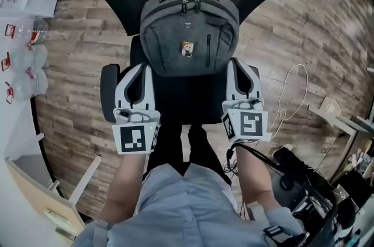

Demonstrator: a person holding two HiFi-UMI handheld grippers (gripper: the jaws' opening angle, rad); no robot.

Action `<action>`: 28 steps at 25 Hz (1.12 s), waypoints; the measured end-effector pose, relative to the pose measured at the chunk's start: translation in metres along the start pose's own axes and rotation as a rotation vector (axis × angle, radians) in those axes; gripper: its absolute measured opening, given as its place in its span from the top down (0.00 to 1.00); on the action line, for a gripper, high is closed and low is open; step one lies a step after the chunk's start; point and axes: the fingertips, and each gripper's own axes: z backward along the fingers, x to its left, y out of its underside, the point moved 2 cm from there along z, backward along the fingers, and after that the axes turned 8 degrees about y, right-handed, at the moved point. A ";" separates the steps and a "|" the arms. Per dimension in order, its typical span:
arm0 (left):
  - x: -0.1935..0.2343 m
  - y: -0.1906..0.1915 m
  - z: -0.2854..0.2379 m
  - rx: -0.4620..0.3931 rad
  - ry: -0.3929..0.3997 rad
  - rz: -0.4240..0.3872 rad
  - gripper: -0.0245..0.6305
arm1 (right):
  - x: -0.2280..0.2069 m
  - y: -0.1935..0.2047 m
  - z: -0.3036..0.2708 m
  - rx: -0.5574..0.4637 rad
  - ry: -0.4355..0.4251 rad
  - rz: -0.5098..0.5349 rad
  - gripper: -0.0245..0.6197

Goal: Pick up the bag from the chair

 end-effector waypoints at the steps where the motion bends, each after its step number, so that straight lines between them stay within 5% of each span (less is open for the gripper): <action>1: 0.005 0.008 -0.004 0.017 0.000 0.003 0.96 | -0.001 0.009 -0.006 0.018 0.006 0.000 0.95; 11: 0.036 0.050 -0.020 0.080 0.010 0.017 0.96 | -0.021 0.049 -0.027 0.094 0.084 -0.020 0.95; 14: 0.038 0.058 -0.030 0.097 0.034 0.027 0.95 | -0.026 0.056 -0.037 0.120 0.067 -0.029 0.78; 19: 0.039 0.070 -0.052 0.108 0.066 0.061 0.60 | -0.040 0.068 -0.057 0.140 0.055 -0.017 0.55; 28: 0.055 0.082 -0.084 0.111 0.130 0.065 0.47 | -0.053 0.083 -0.097 0.161 0.009 -0.035 0.44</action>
